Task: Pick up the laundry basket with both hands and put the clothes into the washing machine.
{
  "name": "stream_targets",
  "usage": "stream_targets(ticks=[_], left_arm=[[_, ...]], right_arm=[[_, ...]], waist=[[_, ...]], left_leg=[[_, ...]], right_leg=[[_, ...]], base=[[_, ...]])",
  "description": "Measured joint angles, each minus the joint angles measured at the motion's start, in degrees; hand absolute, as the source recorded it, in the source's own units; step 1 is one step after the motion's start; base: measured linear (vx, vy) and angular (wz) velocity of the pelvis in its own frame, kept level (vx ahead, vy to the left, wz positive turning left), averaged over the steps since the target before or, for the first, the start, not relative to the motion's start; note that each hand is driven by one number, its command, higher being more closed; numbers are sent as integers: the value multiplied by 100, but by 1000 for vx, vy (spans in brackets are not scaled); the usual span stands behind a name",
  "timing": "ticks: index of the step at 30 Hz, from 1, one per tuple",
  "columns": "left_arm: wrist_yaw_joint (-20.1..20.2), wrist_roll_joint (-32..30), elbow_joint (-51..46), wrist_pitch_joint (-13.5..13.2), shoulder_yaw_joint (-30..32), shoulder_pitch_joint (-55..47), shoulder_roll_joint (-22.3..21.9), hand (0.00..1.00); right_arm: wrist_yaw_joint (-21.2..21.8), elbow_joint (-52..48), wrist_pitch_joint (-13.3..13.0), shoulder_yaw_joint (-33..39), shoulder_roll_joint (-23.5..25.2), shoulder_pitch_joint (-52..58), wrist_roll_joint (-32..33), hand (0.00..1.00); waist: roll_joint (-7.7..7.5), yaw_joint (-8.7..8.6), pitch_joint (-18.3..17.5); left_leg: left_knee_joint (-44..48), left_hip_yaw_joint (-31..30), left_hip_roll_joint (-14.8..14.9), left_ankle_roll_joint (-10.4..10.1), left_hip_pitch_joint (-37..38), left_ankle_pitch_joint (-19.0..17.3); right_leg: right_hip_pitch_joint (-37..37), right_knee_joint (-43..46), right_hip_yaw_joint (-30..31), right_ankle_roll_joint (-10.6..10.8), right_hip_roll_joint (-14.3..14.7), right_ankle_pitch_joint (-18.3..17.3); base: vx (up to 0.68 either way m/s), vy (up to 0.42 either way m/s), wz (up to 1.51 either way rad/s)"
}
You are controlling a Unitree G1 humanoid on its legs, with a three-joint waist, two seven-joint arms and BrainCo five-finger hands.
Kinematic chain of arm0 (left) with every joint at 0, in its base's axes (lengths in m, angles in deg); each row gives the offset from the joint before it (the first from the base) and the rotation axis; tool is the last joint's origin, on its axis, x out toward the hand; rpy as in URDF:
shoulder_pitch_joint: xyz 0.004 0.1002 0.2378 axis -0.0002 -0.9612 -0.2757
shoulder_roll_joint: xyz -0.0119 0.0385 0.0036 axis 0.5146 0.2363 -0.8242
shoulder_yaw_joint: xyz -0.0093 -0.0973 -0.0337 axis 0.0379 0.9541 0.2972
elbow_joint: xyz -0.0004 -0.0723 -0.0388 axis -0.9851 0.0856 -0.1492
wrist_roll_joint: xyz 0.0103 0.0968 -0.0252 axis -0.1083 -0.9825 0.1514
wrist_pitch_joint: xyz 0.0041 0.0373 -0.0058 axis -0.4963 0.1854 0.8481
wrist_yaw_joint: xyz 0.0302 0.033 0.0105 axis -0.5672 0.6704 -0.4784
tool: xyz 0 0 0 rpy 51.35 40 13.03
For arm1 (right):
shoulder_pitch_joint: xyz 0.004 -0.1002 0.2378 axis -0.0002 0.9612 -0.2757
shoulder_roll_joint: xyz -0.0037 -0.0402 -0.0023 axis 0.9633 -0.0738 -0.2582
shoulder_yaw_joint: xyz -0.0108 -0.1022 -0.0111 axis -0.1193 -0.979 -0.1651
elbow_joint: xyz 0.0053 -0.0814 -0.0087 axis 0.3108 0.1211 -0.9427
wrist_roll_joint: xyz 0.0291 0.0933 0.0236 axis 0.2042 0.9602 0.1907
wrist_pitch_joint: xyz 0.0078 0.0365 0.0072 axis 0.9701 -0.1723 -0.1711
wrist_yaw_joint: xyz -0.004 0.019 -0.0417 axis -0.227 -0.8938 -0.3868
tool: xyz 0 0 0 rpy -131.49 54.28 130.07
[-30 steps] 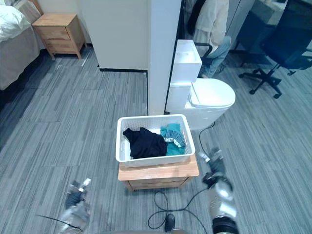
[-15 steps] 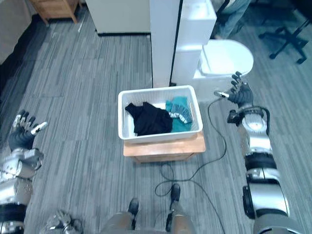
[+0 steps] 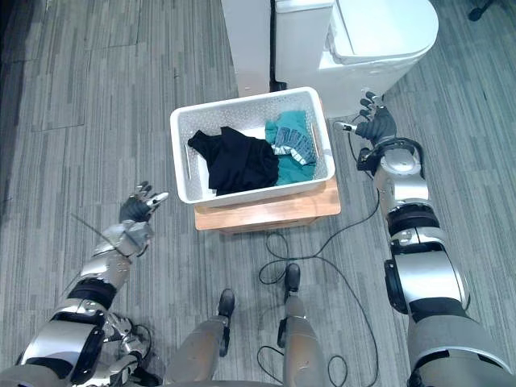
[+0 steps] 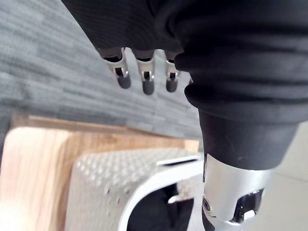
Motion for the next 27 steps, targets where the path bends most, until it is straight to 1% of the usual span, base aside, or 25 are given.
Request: stream_targets(ticks=[4, 6, 9, 13, 14, 16, 17, 18, 21, 24, 27], left_arm=[[-132, 5, 4, -2, -156, 285, -180, 0], [-257, 17, 6, -4, -163, 421, -266, 0], [-358, 74, 6, -6, -167, 548, -274, 0], [-488, 185, 4, -25, -167, 765, -295, 0], [-508, 186, 4, -27, -166, 833, -310, 0], [-518, 185, 3, -28, -166, 907, -326, 0], [-524, 185, 3, -28, -164, 927, -326, 0], [-535, 185, 3, -28, -164, 979, -328, 0], [-580, 185, 4, -27, -164, 1078, -340, 0], [-632, 186, 68, -27, -155, 1297, -344, 0], [-637, 189, 106, -24, -156, 1492, -377, 0]], right_arm=[[-24, 212, 1, 40, 155, -312, -171, 0], [-44, 218, 2, 52, 214, -341, -260, 0], [-50, 399, 2, 74, 325, -446, -295, 0], [-131, 498, 5, 115, 391, -513, -347, 0], [-132, 526, 5, 115, 392, -527, -395, 0], [-131, 688, 12, 115, 400, -569, -428, 0], [-131, 699, 12, 115, 400, -569, -445, 0], [-130, 705, 12, 116, 400, -569, -479, 0], [-133, 766, 20, 116, 411, -569, -515, 0], [-143, 776, 24, 119, 418, -569, -515, 0], [-148, 775, 69, 114, 488, -570, -516, 0]], waist=[[32, 1, 33], [52, 7, 44], [68, 0, 53], [135, 3, 91], [152, 0, 100], [172, 12, 111], [173, 13, 112], [202, 2, 128], [263, 9, 172], [265, 5, 173], [265, 4, 174]], left_leg=[[-13, 6, -6, -45, -159, 30], [-110, -35, -2, -119, -180, 83], [-209, -64, 0, -177, -153, 147], [-308, -156, -8, -153, -147, 215], [-402, -195, -16, -184, -142, 289], [-521, -230, -6, -168, -144, 366], [-559, -240, -6, -196, -151, 395], [-623, -283, -7, -194, -167, 441], [-660, -334, -1, -212, -181, 466], [-811, -360, 5, -230, -270, 569], [-815, -356, 13, -250, -411, 586]], right_leg=[[-170, 7, 6, 3, -5, 14], [-227, 7, -18, 2, -6, 14], [-241, 4, -23, 2, -11, 14], [-254, 3, -66, 2, -25, 14], [-273, 2, -98, 2, -43, 14], [-315, 4, -138, 2, -42, 14], [-339, 7, -146, 1, -46, 15], [-358, 4, -186, -2, -55, 18], [-375, 2, -212, -3, -54, 18], [-519, 4, -225, -9, -62, 23], [-662, 0, -227, -25, -59, 42]], base=[[3, 1, 1], [18, -5, 6], [10, -1, 1], [11, 8, 9], [0, 4, 14], [-1, -4, 12], [5, -8, 13], [5, -6, 14], [5, 2, 6], [13, -3, 4], [35, 3, 1]])
